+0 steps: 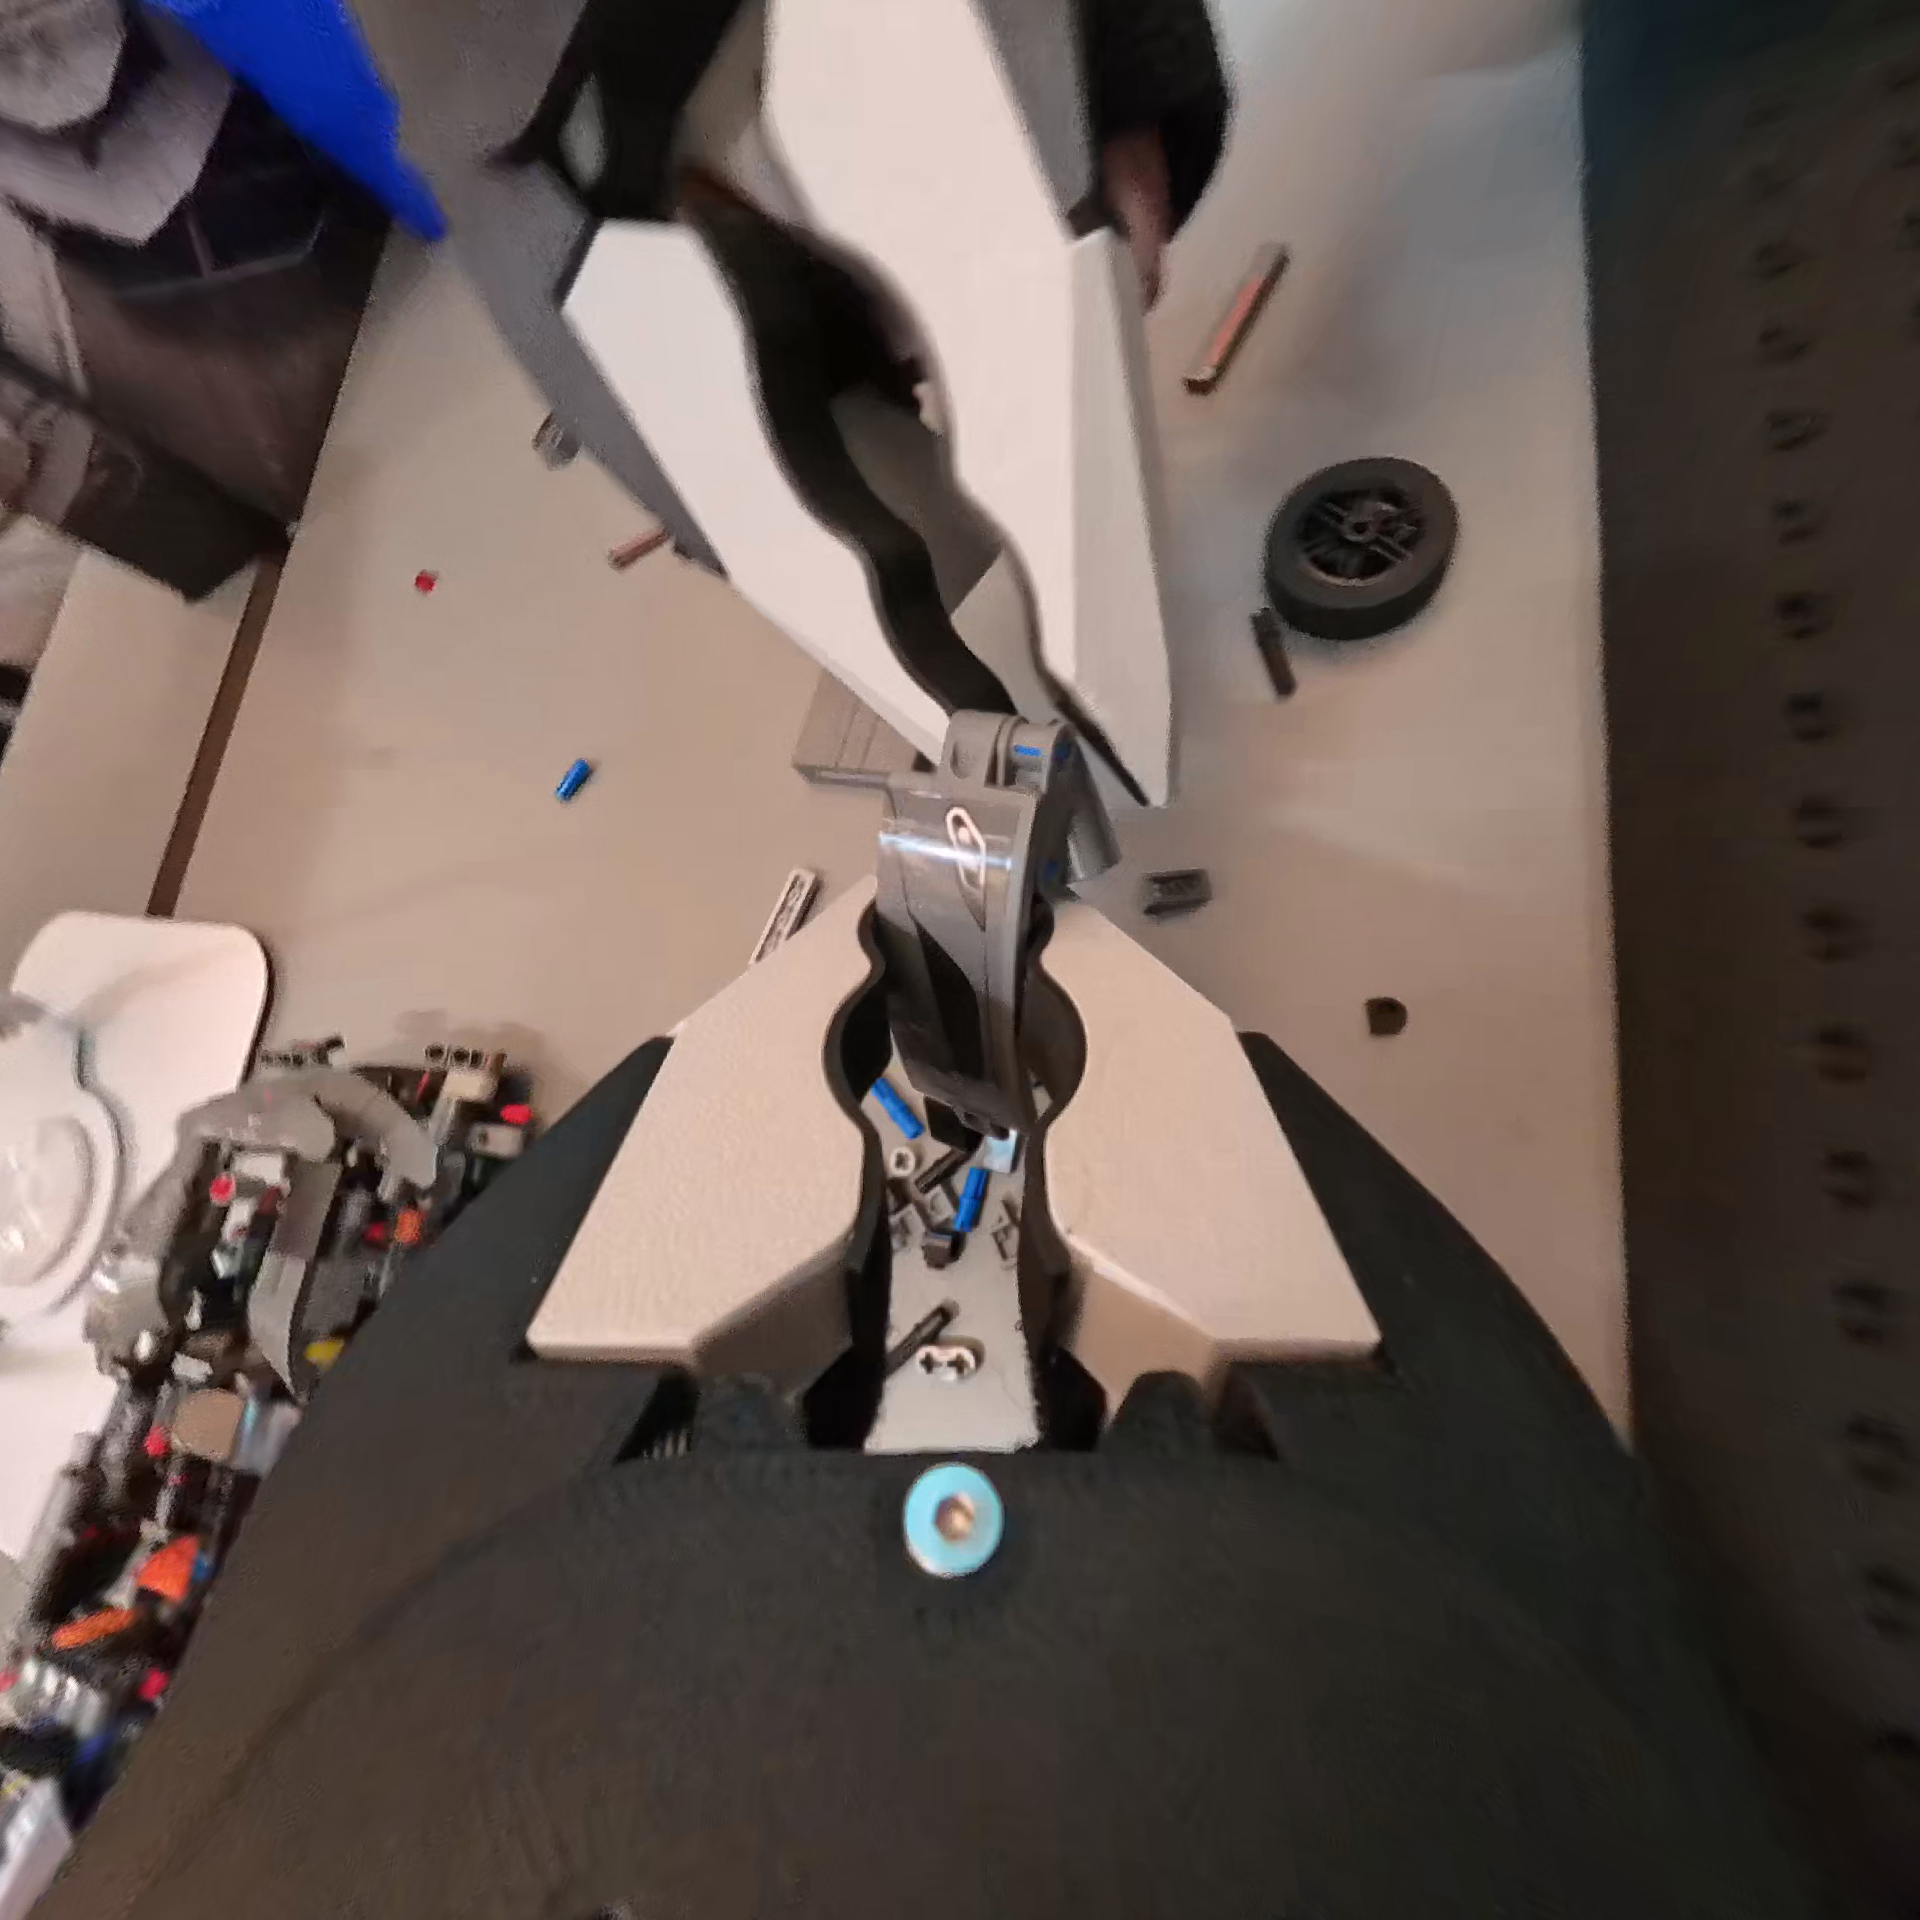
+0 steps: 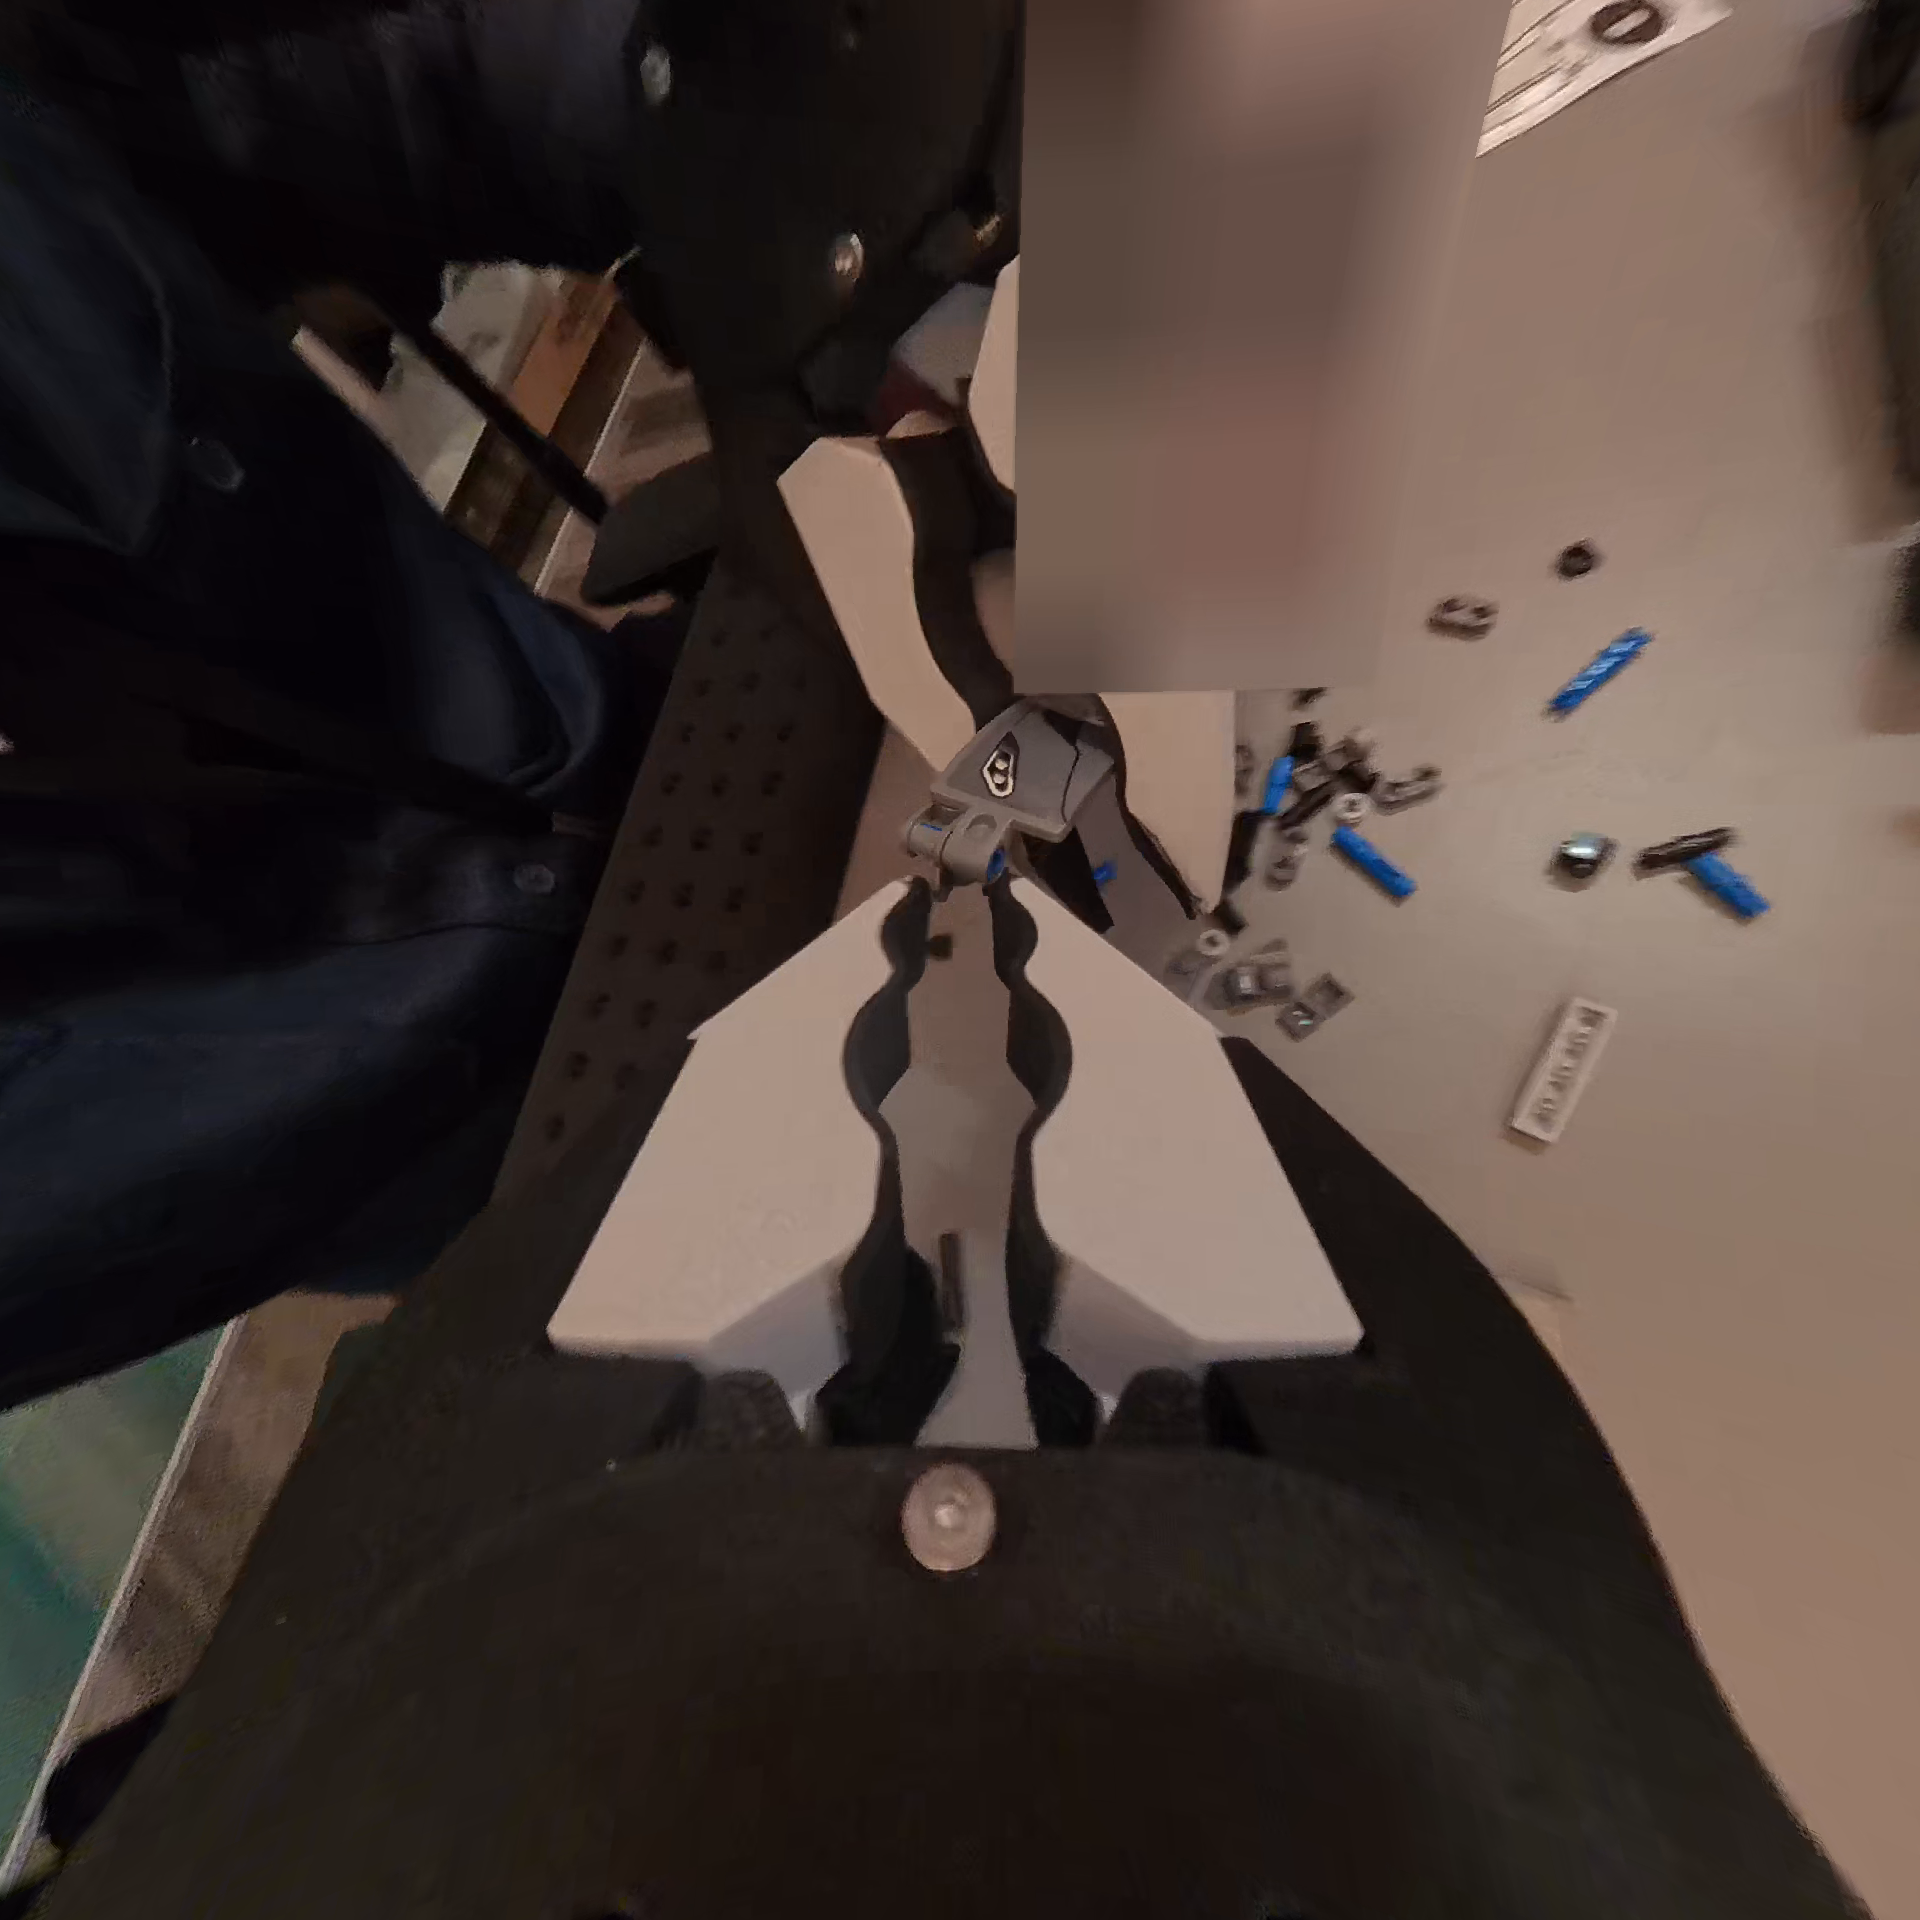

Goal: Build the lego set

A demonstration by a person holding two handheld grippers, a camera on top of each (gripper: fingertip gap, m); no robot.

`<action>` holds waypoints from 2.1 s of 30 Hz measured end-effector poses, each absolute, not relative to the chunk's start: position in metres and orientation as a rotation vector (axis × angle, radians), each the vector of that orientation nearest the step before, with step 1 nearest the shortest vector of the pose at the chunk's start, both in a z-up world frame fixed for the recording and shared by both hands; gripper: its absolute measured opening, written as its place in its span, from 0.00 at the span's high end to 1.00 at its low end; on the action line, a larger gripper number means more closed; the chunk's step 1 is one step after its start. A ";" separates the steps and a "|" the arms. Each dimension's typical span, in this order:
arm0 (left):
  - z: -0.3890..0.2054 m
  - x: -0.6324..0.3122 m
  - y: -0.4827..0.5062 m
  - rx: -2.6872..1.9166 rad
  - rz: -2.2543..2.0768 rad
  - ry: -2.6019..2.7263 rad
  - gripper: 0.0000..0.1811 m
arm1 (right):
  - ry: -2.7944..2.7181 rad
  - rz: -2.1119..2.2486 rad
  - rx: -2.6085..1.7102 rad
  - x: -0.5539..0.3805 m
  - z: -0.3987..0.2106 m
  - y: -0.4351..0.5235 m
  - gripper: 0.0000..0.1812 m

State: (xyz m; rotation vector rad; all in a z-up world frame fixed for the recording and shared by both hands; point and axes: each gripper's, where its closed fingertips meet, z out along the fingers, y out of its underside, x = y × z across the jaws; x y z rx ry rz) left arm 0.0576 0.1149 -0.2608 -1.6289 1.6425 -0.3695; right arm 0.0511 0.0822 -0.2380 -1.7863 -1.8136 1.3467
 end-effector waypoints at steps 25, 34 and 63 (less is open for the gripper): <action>-0.227 -0.007 0.188 -1.882 -0.319 1.082 0.91 | -0.729 0.929 -1.493 0.167 -0.093 0.243 0.86; -0.223 -0.003 0.189 -1.888 -0.392 1.019 0.91 | -0.934 1.012 -1.599 0.112 -0.135 0.218 0.86; -0.216 0.034 0.173 -1.786 -0.530 1.046 0.91 | -1.308 1.240 -1.650 0.018 -0.185 0.141 0.98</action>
